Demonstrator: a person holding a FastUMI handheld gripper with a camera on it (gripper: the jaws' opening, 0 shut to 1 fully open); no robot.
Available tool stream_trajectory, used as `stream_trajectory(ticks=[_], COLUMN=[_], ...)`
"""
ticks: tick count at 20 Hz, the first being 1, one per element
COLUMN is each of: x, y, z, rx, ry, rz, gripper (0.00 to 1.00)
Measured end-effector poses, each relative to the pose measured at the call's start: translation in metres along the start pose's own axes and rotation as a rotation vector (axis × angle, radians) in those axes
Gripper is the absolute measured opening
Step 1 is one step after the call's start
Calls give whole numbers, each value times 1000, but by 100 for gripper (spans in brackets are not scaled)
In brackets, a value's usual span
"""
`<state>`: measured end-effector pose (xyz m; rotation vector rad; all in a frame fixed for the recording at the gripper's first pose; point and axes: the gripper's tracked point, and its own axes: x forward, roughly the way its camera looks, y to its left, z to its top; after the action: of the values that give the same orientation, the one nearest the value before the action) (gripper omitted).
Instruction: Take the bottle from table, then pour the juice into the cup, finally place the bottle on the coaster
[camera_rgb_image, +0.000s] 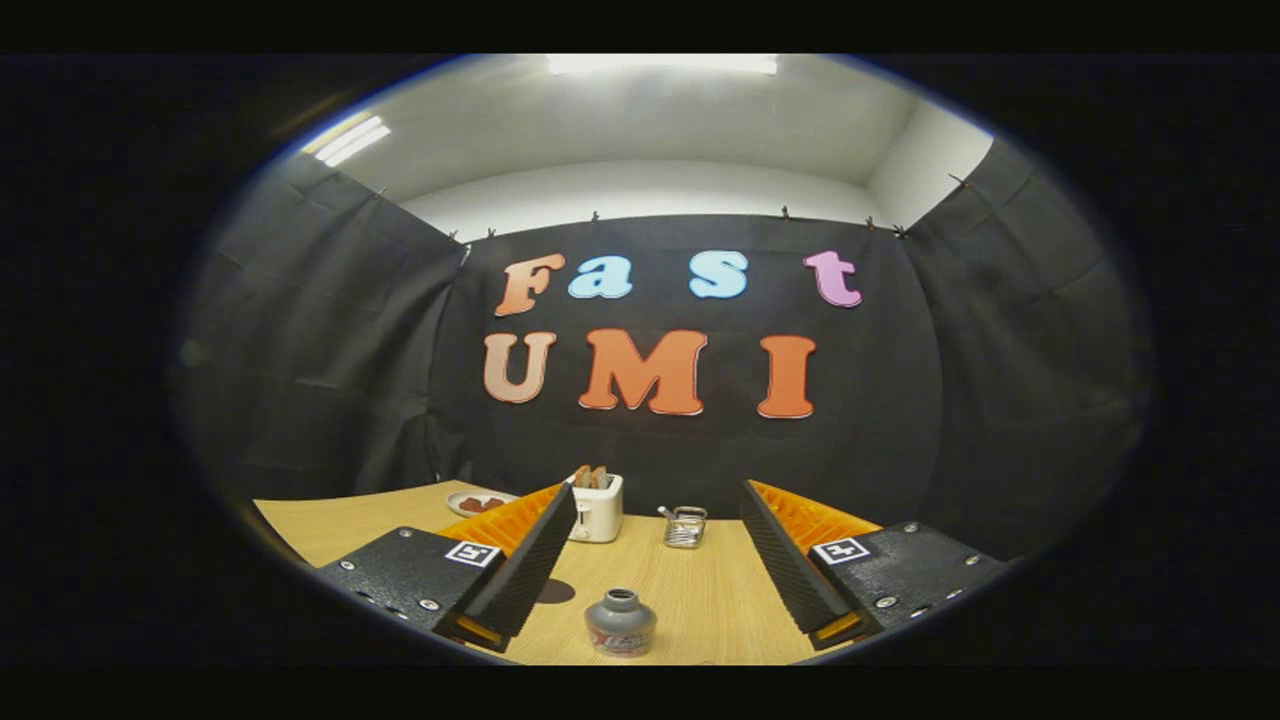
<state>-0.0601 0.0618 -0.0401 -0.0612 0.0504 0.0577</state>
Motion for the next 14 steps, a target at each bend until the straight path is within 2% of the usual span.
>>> stream_trajectory(ticks=[5, 11, 14], x=[-15, -19, -14], y=[6, 23, 23], z=[-31, -104, -144], rx=[-12, 14, 41], ry=[28, 122, 182], rz=[-2, 57, 61], gripper=[97, 98, 98])
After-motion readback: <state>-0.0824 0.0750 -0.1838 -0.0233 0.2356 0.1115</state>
